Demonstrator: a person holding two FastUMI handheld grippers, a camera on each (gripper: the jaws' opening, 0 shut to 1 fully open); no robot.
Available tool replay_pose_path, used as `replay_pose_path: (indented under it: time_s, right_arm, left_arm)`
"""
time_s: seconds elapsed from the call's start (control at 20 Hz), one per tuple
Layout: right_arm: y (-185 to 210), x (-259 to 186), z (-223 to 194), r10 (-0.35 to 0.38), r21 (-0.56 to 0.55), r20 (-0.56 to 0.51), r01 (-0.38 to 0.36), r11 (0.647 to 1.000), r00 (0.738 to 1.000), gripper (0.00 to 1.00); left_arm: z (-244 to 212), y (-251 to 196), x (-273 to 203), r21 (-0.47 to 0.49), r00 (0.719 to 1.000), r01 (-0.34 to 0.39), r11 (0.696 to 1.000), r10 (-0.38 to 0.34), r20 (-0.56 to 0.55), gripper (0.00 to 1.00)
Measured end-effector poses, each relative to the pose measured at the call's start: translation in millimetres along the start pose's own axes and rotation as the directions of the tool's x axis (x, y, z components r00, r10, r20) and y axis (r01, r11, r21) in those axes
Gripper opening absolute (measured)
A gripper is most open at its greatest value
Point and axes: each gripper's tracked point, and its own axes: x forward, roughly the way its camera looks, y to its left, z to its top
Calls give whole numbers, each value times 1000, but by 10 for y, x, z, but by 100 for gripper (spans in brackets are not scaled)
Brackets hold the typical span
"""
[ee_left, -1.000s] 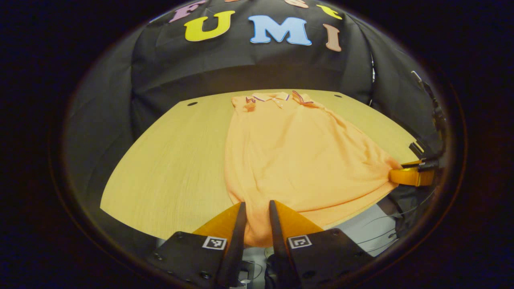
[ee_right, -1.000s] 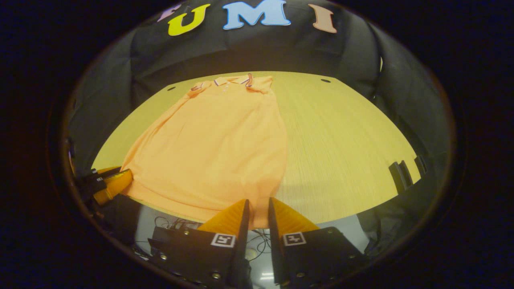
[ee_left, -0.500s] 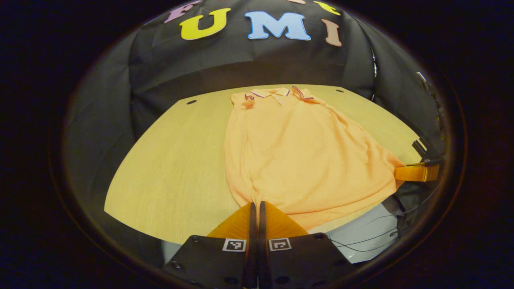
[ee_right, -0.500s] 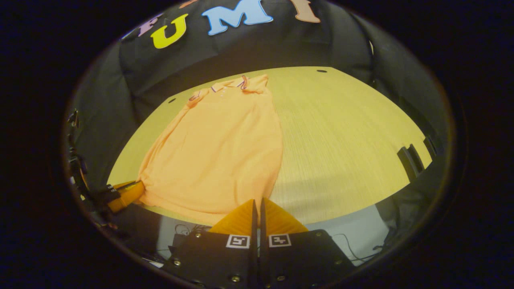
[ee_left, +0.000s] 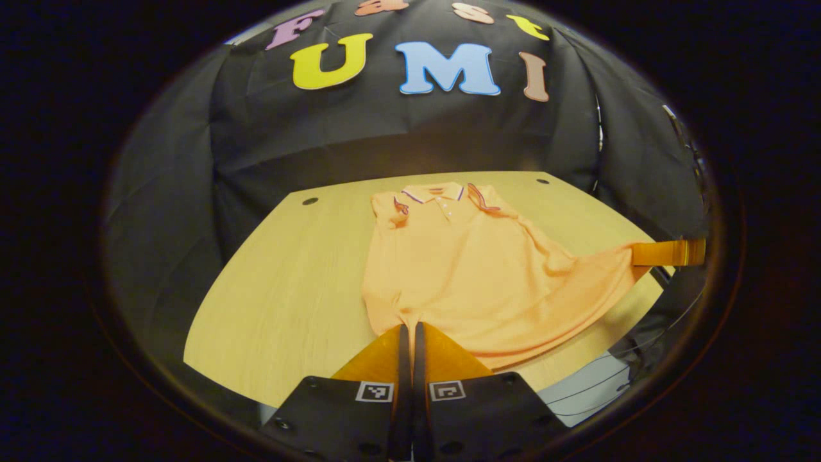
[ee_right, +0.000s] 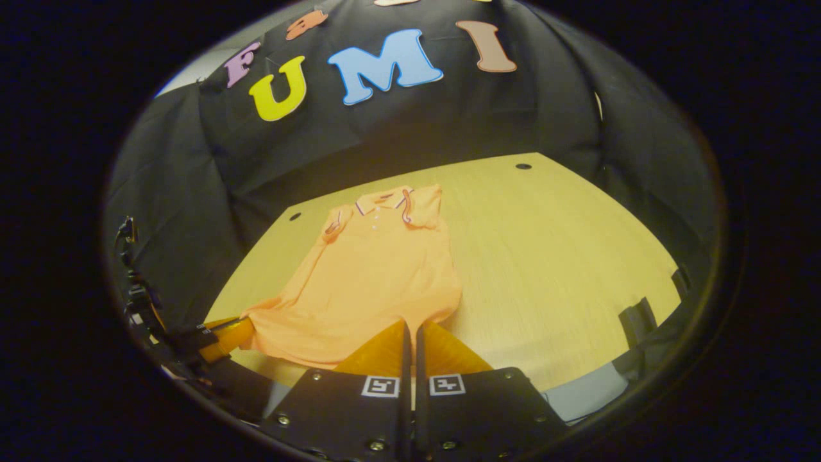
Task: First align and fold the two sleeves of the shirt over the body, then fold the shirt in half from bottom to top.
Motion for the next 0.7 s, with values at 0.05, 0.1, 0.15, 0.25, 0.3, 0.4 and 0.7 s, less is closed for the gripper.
replay_pose_path:
  time_s: [0.05,0.1,0.15,0.25,0.3,0.4,0.7]
  right_arm:
    - [18,18,139,-1,-4,20,1,1000,1000,3]
    - [28,49,254,-6,-10,36,7,1000,999,3]
    - [38,80,366,-12,-16,48,13,1000,999,3]
    - [76,188,600,-13,-34,65,16,999,998,3]
    - [87,254,706,-18,-48,72,22,999,997,3]
    - [114,387,947,-28,-64,89,34,997,996,3]
    - [185,902,1591,-68,-88,123,79,993,990,3]
  left_arm:
    - [131,-9,44,-8,1000,9,1000,-9,20,7]
    - [271,-6,95,-14,999,14,1000,-14,36,6]
    - [399,8,164,-17,999,19,1000,-18,46,6]
    - [662,42,313,-26,997,31,999,-29,71,6]
    - [793,75,395,-31,996,35,999,-32,83,6]
    - [1024,135,589,-50,994,46,998,-41,97,6]
    - [1660,345,1249,-94,988,100,990,-88,129,6]
